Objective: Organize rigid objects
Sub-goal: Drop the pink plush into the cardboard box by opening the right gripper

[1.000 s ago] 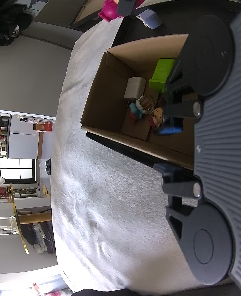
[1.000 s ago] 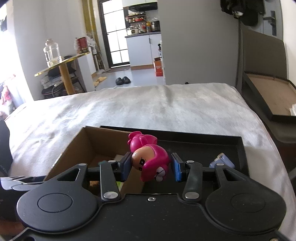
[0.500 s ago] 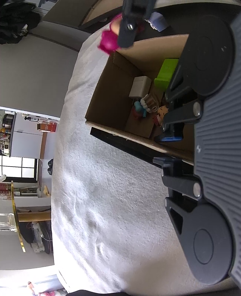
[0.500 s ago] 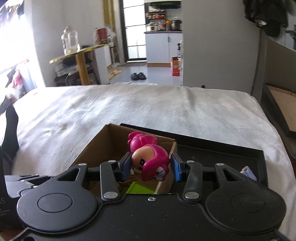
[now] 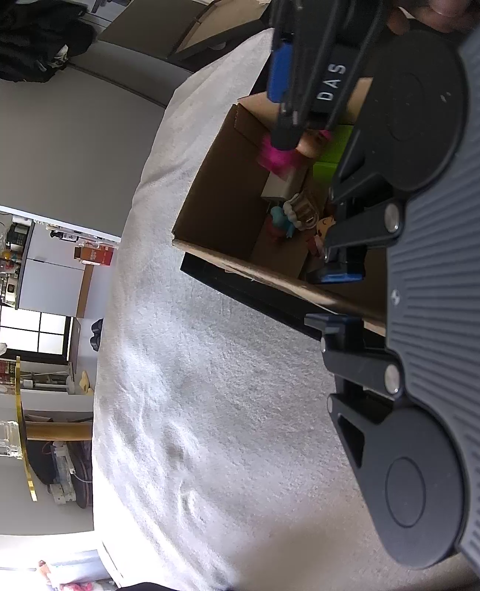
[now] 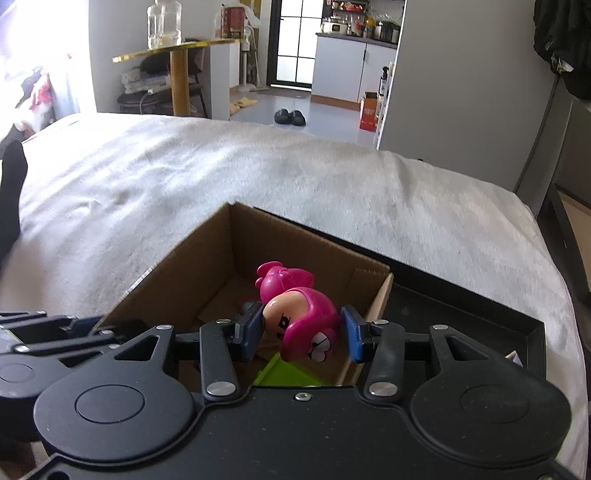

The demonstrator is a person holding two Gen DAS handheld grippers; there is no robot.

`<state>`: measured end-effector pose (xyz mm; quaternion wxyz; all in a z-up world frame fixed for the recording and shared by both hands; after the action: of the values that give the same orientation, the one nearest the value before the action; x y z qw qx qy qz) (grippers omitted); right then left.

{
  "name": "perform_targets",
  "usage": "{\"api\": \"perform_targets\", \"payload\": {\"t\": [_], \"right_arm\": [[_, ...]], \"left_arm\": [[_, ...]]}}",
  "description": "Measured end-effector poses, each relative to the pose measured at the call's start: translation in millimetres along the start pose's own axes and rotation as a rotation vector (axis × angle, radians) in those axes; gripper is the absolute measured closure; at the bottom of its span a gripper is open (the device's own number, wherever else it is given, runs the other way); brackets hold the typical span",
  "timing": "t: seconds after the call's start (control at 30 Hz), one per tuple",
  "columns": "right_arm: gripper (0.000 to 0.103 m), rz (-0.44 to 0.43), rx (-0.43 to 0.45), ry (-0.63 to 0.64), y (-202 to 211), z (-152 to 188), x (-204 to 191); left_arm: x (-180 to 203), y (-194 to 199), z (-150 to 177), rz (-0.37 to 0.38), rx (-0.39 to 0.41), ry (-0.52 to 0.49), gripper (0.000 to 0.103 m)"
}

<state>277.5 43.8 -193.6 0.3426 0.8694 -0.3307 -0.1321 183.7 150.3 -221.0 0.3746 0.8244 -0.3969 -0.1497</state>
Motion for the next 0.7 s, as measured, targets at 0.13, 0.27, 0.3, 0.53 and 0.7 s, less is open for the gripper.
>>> {"api": "perform_targets", "payload": {"t": [0.13,0.27,0.3,0.53,0.7], "right_arm": [[0.057,-0.005,-0.015,-0.02,3.4,8.1,1.0],[0.056,-0.03,0.002,-0.049,13.1,11.5,3.6],[0.056,-0.038,0.006,-0.059,16.5,12.7,4.2],[0.056,-0.045,0.037,-0.141,30.0,16.1,21.7],[0.056,-0.024,0.045,-0.183,34.5,25.2,41.9]], "left_arm": [[-0.4,-0.5,-0.2,0.001,-0.001,0.0,0.088],[0.0,0.0,0.1,-0.004,0.001,-0.009,0.088],[0.5,-0.2,0.0,-0.007,0.002,-0.013,0.088],[2.8,0.3,0.1,-0.021,0.005,-0.035,0.088],[6.0,0.3,-1.3,-0.051,0.0,-0.052,0.087]]}}
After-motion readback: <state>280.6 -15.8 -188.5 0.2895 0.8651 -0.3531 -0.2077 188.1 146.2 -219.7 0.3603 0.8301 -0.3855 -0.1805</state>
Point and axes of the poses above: each gripper's, at about its wrist camera, not at the fingertips, and y roughly against the way its jaws point, x to its right, z to its underside, the point moved 8 cm from there along -y, roughly the way its jaws point, and after that the axes turned 7 degrees about -z, right-handed, at the moved point
